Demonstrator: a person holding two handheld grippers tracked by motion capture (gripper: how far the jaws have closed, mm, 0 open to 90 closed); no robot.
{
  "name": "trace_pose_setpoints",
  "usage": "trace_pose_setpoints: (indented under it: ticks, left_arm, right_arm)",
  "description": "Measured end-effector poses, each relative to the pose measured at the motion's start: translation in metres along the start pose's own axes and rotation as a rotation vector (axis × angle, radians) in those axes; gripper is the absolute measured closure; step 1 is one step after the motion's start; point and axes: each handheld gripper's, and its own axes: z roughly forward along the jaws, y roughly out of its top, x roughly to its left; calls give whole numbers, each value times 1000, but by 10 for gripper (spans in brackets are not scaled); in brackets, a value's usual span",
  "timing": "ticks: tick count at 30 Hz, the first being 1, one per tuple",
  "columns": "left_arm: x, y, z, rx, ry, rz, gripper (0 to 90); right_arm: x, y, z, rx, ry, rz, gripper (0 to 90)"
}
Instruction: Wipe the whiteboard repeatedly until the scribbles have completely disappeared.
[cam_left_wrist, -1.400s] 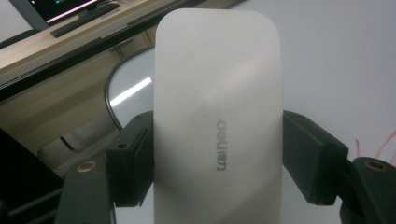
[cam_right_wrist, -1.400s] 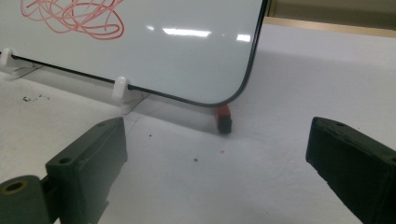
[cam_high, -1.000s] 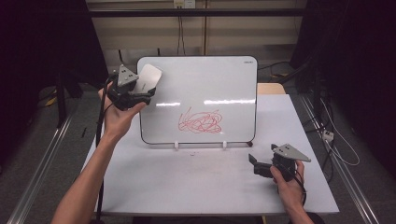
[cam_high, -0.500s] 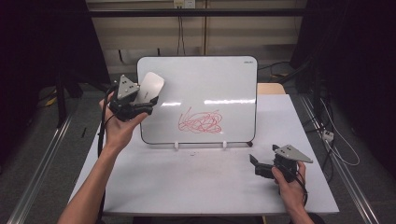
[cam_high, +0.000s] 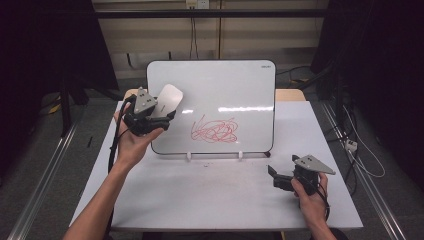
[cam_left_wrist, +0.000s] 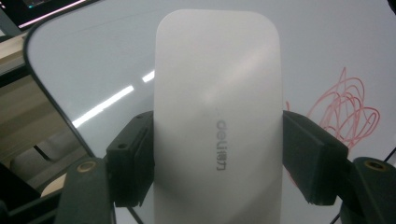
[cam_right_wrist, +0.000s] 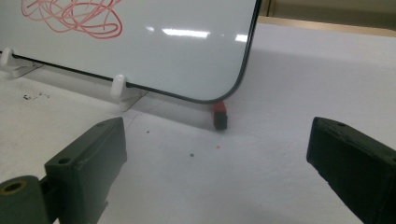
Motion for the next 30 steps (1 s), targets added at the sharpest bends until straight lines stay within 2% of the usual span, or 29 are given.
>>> trace_pose_setpoints:
  ticks: [5, 9, 14, 19, 23, 24, 30]
  left_arm:
    - [-8, 0, 2, 22, -14, 33, 312]
    - [-12, 2, 4, 23, -14, 36, 312]
    - [-22, 1, 14, 25, -26, 45, 312]
    - [-31, 2, 22, 50, -45, 71, 312]
    - [-36, 4, 28, 46, -42, 81, 312]
    - [-37, 5, 30, 40, -43, 73, 312]
    - [-38, 3, 38, 67, -22, 98, 312]
  right_arm:
    - [-2, -1, -1, -2, 6, -1, 50]
    - [-2, -1, 0, 1, 13, -2, 49]
    - [-3, -1, 2, 4, 11, -1, 50]
    - [-2, 0, 2, 2, 15, -3, 48]
    - [-2, 0, 2, 6, 11, -1, 47]
    - [-2, 0, 2, 4, 12, -7, 47]
    - [-1, 0, 2, 4, 16, -8, 47]
